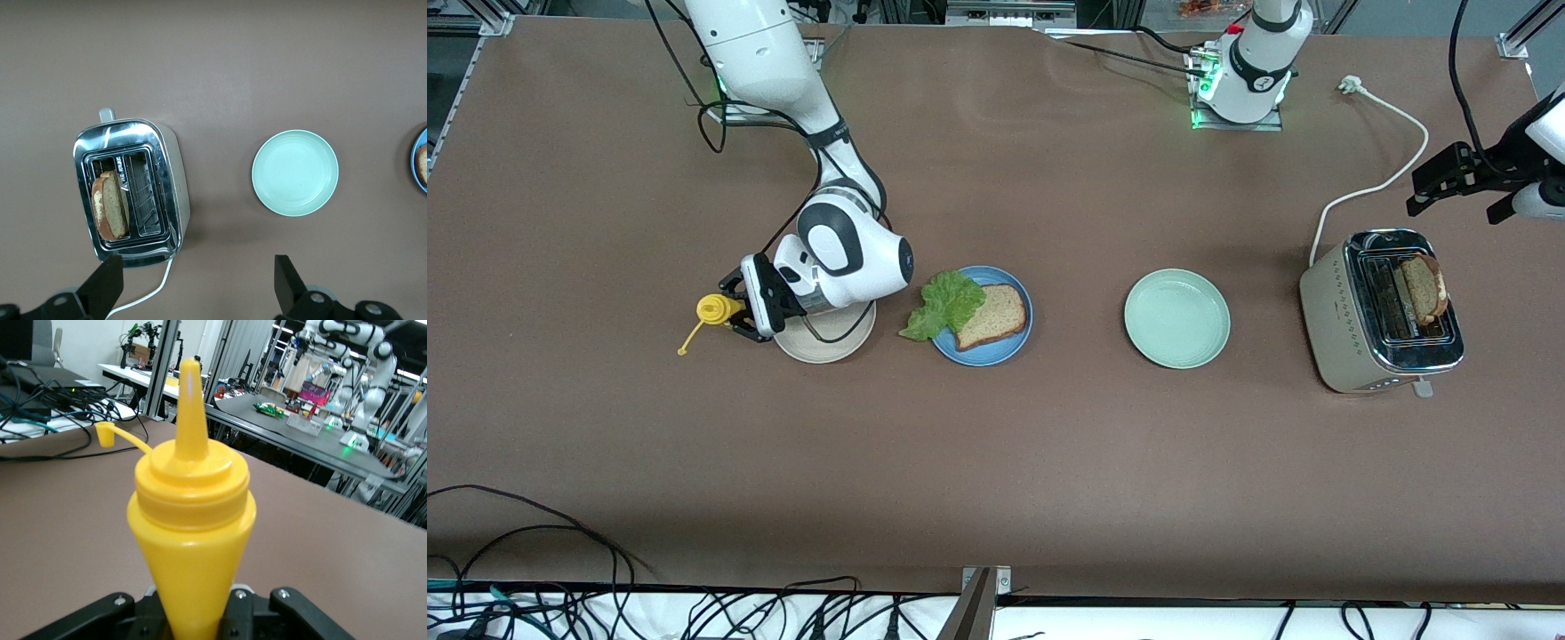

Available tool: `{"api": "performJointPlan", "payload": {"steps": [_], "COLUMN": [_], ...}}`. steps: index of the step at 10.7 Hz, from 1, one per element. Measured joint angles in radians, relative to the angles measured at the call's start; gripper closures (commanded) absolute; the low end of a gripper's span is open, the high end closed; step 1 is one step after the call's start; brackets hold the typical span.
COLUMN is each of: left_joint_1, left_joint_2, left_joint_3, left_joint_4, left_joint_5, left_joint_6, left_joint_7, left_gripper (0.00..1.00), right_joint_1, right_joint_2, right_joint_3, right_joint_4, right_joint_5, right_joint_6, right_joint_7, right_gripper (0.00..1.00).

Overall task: Make sandwich in blue plate with both arms
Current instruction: 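Carry the yellow bottle back beside the beige plate and lower it, then open the right gripper and lift it off the yellow bottle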

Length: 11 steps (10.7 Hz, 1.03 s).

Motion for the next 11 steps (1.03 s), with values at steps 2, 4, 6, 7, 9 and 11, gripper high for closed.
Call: {"api": "performJointPlan", "payload": {"steps": [2, 4, 6, 7, 9, 11], "left_joint_1": [0.000, 0.000, 0.000, 0.000, 0.000, 0.000], "left_joint_2": [-0.004, -0.011, -0.014, -0.014, -0.014, -0.014], "left_joint_3": [-0.002, -0.002, -0.002, -0.002, -0.002, -0.002], "left_joint_4": [-0.011, -0.016, -0.018, -0.019, -0.020, -0.021], "left_joint_5": [0.000, 0.000, 0.000, 0.000, 0.000, 0.000], "left_joint_6": [0.010, 0.012, 0.013, 0.013, 0.015, 0.016], "left_joint_7": [0.000, 0.000, 0.000, 0.000, 0.000, 0.000], "left_gripper": [0.00, 0.00, 0.00, 0.00, 0.00, 0.00], "right_joint_1": [0.004, 0.004, 0.006, 0.008, 0.016, 0.020], "right_joint_2": [0.001, 0.002, 0.002, 0.002, 0.002, 0.002], "right_joint_3": [-0.034, -0.062, -0.063, -0.063, -0.061, -0.060], "right_joint_4": [-0.040, -0.103, -0.155, -0.171, -0.184, -0.199], "right_joint_5": [-0.001, -0.002, -0.004, -0.004, -0.004, -0.004], "right_joint_6": [0.107, 0.175, 0.184, 0.187, 0.207, 0.237], "right_joint_7": [0.139, 0.218, 0.283, 0.307, 0.339, 0.354], "right_gripper": [0.90, 0.90, 0.90, 0.91, 0.89, 0.85]}}
